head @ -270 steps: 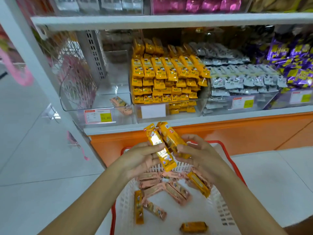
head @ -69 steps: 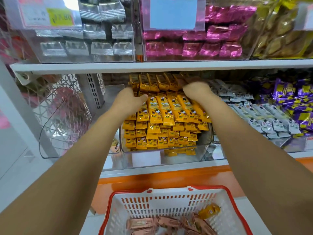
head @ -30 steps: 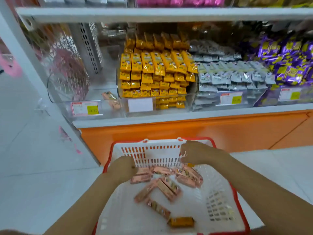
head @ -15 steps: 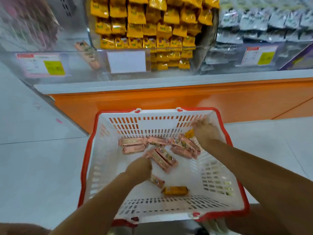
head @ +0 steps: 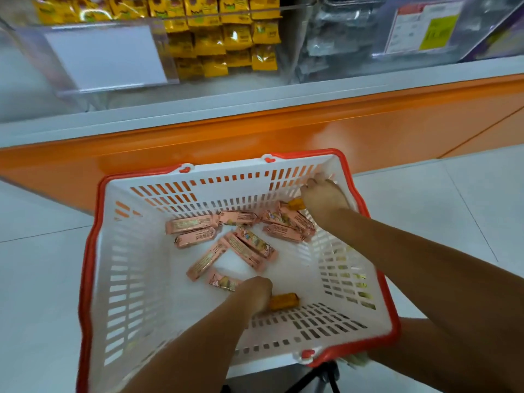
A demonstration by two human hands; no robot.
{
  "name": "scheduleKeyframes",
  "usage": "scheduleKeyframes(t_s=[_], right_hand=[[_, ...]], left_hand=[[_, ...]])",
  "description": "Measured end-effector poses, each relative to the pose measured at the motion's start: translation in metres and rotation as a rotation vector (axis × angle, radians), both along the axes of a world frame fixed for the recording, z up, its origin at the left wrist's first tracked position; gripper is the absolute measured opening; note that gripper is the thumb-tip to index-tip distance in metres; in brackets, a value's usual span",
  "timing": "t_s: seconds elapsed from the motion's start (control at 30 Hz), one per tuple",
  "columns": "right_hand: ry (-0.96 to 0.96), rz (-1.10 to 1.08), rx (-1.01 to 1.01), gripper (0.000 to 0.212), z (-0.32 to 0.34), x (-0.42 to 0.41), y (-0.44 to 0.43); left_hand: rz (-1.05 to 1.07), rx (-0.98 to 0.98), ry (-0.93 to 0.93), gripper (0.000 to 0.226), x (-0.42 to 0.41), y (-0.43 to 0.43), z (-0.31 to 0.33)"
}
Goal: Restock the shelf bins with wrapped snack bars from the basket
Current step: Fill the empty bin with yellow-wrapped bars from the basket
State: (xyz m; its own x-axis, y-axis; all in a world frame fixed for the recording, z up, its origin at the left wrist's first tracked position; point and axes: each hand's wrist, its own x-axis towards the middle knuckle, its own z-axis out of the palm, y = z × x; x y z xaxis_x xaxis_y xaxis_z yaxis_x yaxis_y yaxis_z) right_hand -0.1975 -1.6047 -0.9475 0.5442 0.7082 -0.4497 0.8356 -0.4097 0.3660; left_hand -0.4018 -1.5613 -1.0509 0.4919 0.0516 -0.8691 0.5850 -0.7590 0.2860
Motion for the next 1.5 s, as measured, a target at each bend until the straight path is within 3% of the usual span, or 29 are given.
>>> scheduleKeyframes(t_s=[0.17,0.37,0.43,0.53,0.6,0.67,0.8,0.97,1.2,1.33,1.5], right_hand=[[0.061,-0.068,0.069,0.041,0.008,-0.004,-0.003],[0.264,-0.176,0.248,0.037,0.017,-0.003,-0.011],[0.456,-0.338,0.383,0.035,0.027,0.001,-0.010],[1.003,-0.681,0.645,0.032,0.058,0.001,-0.010],[1.299,-0.800,0.849,0.027,0.080,-0.008,-0.009],[1.493,-0.878,1.022,0.027,0.099,-0.023,-0.006],[1.679,-0.924,1.296,0.038,0.134,-0.059,0.006],[1.697,-1.041,1.496,0.029,0.168,-0.088,0.018],[1.370,-0.957,1.521,0.030,0.192,-0.107,0.023],[1.205,-0.909,1.623,0.030,0.205,-0.114,0.029],[1.133,-0.868,1.475,0.041,0.221,-0.119,0.035]], left_hand=[[0.110,-0.020,0.099,0.041,0.009,-0.007,0.001],[0.304,-0.173,0.059,0.048,0.012,-0.003,0.030],[0.477,-0.262,0.018,0.039,0.016,0.012,0.050],[0.884,-0.519,-0.089,0.032,0.018,0.041,0.089],[1.042,-0.637,-0.238,0.032,0.018,0.063,0.121],[1.160,-0.686,-0.367,0.029,0.016,0.080,0.155],[1.268,-0.778,-0.522,0.022,0.008,0.103,0.217],[1.175,-0.702,-0.689,0.032,-0.009,0.118,0.251],[1.001,-0.690,-0.791,0.010,-0.028,0.130,0.294],[0.961,-0.699,-0.835,0.016,-0.032,0.130,0.319],[0.931,-0.679,-0.913,0.031,-0.034,0.134,0.347]])
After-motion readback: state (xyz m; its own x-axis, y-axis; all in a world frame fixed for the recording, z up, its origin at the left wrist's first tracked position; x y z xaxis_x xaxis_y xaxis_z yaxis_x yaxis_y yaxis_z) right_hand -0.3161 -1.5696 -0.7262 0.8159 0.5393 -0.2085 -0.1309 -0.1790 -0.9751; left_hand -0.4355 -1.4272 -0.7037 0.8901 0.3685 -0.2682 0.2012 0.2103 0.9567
